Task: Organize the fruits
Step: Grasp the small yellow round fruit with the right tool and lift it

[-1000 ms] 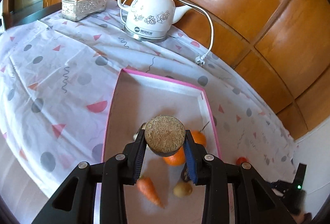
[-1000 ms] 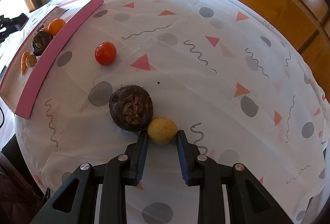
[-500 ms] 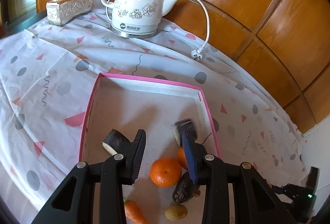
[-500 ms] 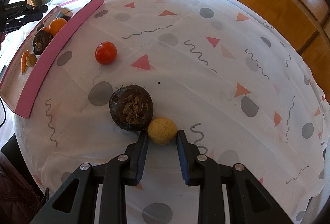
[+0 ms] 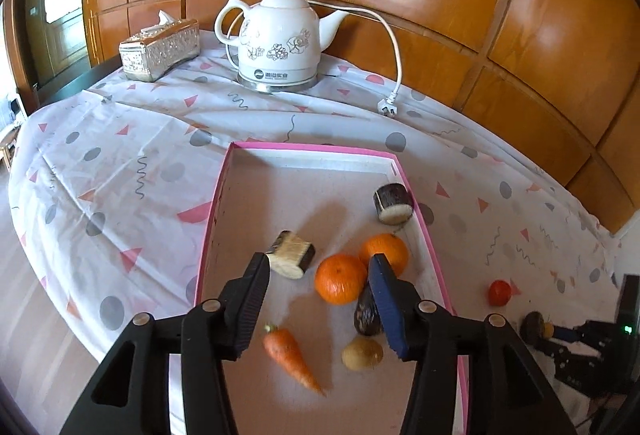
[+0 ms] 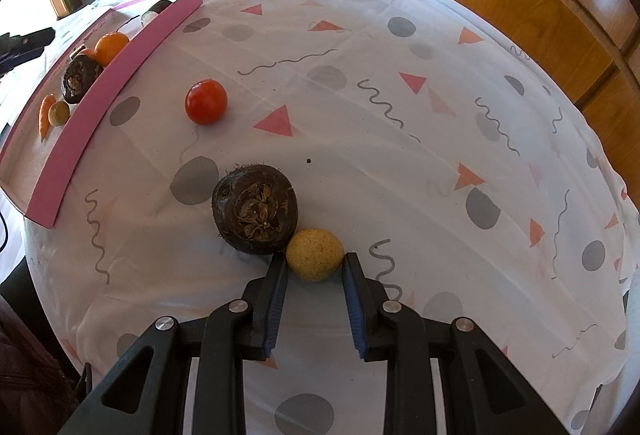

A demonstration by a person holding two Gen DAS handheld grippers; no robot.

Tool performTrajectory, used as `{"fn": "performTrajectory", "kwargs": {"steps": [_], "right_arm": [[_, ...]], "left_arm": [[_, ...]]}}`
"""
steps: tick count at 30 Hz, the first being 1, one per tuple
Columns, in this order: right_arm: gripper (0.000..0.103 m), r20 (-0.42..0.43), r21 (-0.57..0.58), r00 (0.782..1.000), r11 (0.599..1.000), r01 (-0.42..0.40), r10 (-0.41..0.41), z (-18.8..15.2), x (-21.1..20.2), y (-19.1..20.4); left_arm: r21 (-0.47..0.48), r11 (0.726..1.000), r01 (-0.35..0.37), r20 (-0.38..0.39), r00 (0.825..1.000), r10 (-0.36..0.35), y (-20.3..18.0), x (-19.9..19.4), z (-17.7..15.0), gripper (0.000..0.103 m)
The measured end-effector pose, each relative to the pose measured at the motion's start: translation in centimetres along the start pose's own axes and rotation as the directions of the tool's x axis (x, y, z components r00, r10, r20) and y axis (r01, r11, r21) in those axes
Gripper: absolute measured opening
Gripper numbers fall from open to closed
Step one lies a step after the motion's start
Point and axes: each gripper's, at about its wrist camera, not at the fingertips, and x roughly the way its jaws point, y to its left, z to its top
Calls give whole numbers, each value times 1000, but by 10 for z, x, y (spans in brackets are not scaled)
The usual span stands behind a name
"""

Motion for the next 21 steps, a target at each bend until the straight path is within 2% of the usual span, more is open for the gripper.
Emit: {"fn": "performTrajectory", "kwargs": {"steps": [11, 21], "right_arm": [[28, 11, -17, 1000, 999, 27, -27, -4, 0, 8], [28, -3, -20, 996, 996, 84, -84, -3, -1, 24]], "left_arm": [[41, 999, 9, 5, 1000, -9, -9, -15, -18, 56], [37, 999, 24, 11, 1000, -24, -6, -22, -23, 58]]}}
